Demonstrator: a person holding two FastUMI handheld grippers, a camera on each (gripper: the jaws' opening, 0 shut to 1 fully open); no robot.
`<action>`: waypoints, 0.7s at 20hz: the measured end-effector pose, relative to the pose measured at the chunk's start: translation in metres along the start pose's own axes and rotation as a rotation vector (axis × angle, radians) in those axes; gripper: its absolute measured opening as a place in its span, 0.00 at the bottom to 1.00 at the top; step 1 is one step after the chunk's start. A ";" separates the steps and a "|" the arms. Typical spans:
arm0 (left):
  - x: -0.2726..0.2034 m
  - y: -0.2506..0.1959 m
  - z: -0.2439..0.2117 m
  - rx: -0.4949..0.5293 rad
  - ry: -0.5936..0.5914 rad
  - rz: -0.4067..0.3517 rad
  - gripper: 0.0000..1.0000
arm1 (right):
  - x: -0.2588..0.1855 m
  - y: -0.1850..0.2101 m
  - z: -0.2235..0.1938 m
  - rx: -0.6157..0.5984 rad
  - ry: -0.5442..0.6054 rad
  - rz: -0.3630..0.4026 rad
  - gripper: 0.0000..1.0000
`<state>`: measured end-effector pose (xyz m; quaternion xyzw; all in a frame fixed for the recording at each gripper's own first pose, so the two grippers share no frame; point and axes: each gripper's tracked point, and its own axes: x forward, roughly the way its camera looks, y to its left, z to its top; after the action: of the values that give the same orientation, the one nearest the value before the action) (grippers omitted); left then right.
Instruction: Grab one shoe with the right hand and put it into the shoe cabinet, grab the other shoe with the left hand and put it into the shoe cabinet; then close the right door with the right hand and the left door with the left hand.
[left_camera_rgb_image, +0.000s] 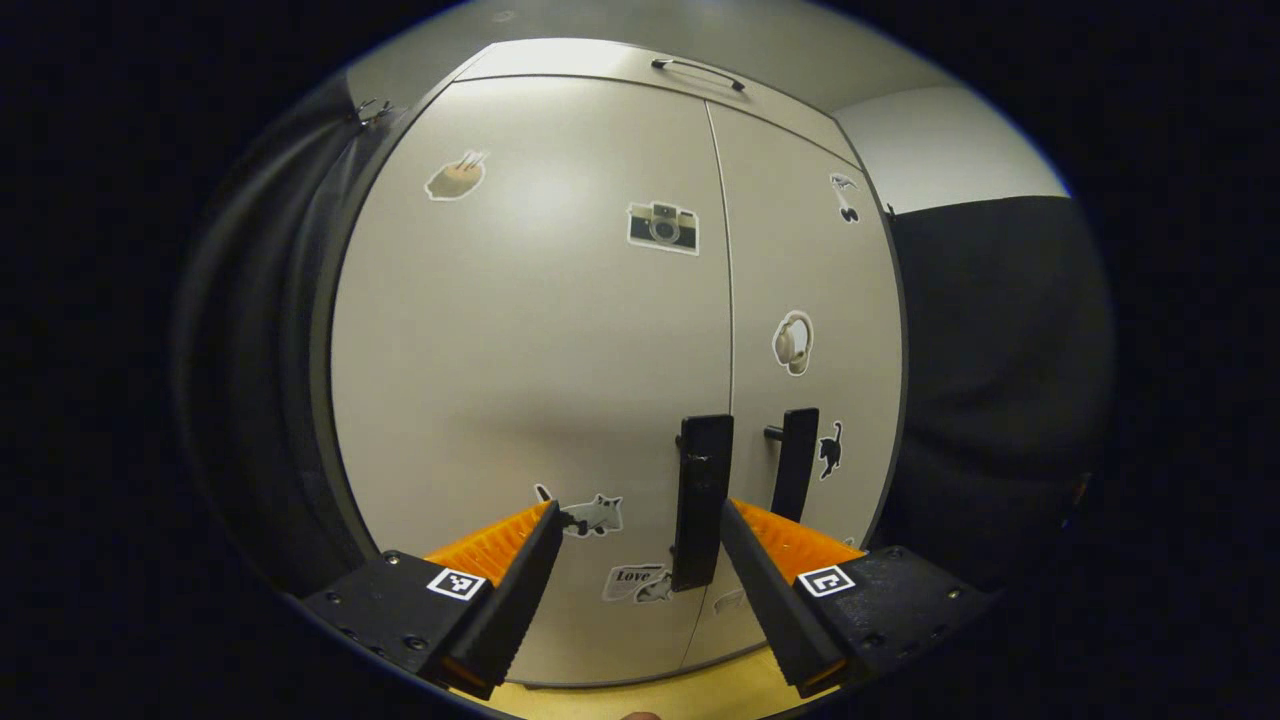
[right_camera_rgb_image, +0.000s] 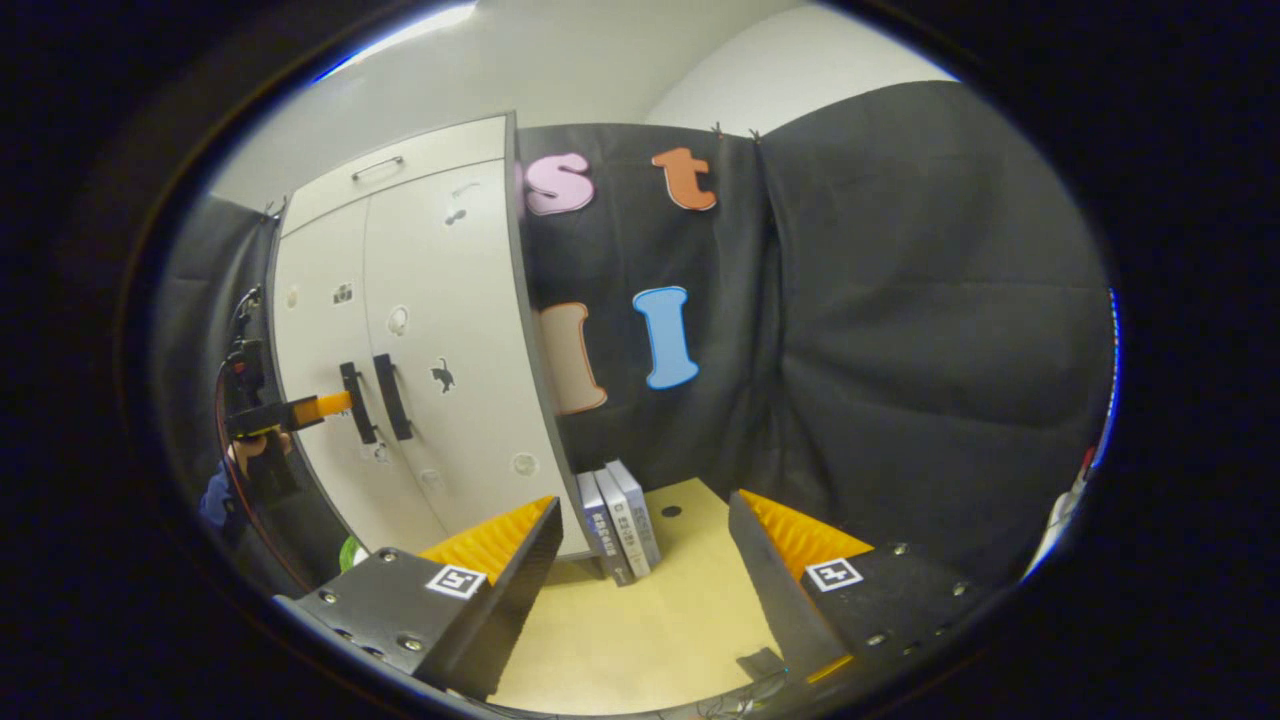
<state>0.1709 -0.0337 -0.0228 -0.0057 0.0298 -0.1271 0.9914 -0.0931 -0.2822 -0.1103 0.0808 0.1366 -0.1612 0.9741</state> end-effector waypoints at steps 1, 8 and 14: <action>-0.010 0.003 0.005 0.007 -0.009 0.010 0.98 | 0.004 0.010 0.003 -0.004 -0.002 0.025 1.00; -0.078 0.025 0.043 0.047 -0.078 0.103 0.97 | 0.025 0.087 0.034 -0.047 -0.063 0.216 1.00; -0.129 0.023 0.056 0.047 -0.109 0.156 0.97 | 0.021 0.137 0.054 -0.045 -0.116 0.308 1.00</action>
<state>0.0556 0.0216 0.0404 0.0129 -0.0266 -0.0499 0.9983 -0.0144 -0.1710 -0.0496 0.0697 0.0699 -0.0112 0.9951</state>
